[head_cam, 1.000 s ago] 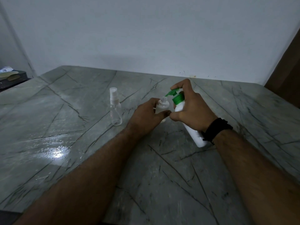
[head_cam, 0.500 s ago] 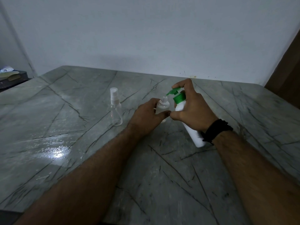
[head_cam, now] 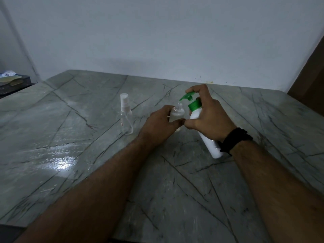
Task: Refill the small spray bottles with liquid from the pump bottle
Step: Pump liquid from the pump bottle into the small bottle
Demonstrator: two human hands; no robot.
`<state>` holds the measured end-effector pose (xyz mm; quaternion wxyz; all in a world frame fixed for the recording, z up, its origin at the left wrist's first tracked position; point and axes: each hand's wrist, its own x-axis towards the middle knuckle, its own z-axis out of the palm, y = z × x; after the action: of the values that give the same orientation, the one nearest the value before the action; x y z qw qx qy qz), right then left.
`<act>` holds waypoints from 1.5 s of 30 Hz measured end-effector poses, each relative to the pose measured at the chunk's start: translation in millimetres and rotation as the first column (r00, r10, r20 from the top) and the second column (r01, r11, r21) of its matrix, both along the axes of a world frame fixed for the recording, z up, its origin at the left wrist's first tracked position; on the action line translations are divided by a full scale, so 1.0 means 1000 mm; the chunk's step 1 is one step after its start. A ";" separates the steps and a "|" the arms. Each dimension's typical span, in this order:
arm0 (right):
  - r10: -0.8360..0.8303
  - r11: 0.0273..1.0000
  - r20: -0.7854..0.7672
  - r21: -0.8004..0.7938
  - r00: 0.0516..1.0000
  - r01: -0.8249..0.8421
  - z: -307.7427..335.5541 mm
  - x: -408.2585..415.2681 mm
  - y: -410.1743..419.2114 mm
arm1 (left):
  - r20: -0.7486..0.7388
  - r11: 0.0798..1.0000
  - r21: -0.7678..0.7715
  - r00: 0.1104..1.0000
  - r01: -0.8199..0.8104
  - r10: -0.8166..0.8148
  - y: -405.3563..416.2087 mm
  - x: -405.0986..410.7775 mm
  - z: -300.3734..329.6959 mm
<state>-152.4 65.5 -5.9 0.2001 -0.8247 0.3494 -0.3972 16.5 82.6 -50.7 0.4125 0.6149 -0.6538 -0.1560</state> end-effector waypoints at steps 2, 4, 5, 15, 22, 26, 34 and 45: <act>0.007 1.000 0.013 0.010 1.000 -0.007 0.000 0.000 -0.001 | 0.002 1.000 -0.001 1.000 0.004 -0.004 0.001 0.000 0.001; 0.010 1.000 0.014 0.018 1.000 -0.010 0.000 -0.001 -0.002 | 0.007 1.000 0.005 1.000 0.003 -0.003 0.001 0.000 0.001; 0.010 1.000 0.012 0.018 1.000 -0.010 0.000 -0.001 -0.002 | 0.007 1.000 0.007 1.000 0.003 -0.003 0.000 0.000 0.002; 0.017 1.000 0.009 0.018 1.000 -0.017 0.000 -0.001 -0.001 | -0.002 1.000 0.006 1.000 0.000 0.000 -0.001 0.001 0.000; 0.002 1.000 0.014 0.010 1.000 -0.002 -0.001 -0.001 -0.002 | -0.003 1.000 0.005 1.000 0.003 -0.003 -0.001 0.001 -0.001; 0.007 1.000 0.023 0.015 1.000 -0.008 0.000 -0.001 -0.001 | 0.009 1.000 0.007 1.000 -0.005 0.005 -0.001 0.001 0.000; 0.004 1.000 0.009 0.013 1.000 -0.004 0.000 0.000 0.001 | -0.004 1.000 0.005 1.000 -0.005 0.005 0.001 -0.001 0.001; 0.006 0.999 0.000 0.032 1.000 -0.006 0.001 -0.001 -0.001 | 0.002 1.000 0.012 1.000 -0.008 0.008 0.002 -0.002 0.003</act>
<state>-153.1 64.7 -5.2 0.2145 -0.8223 0.3535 -0.3911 14.7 84.9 -48.1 0.4090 0.6200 -0.6508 -0.1578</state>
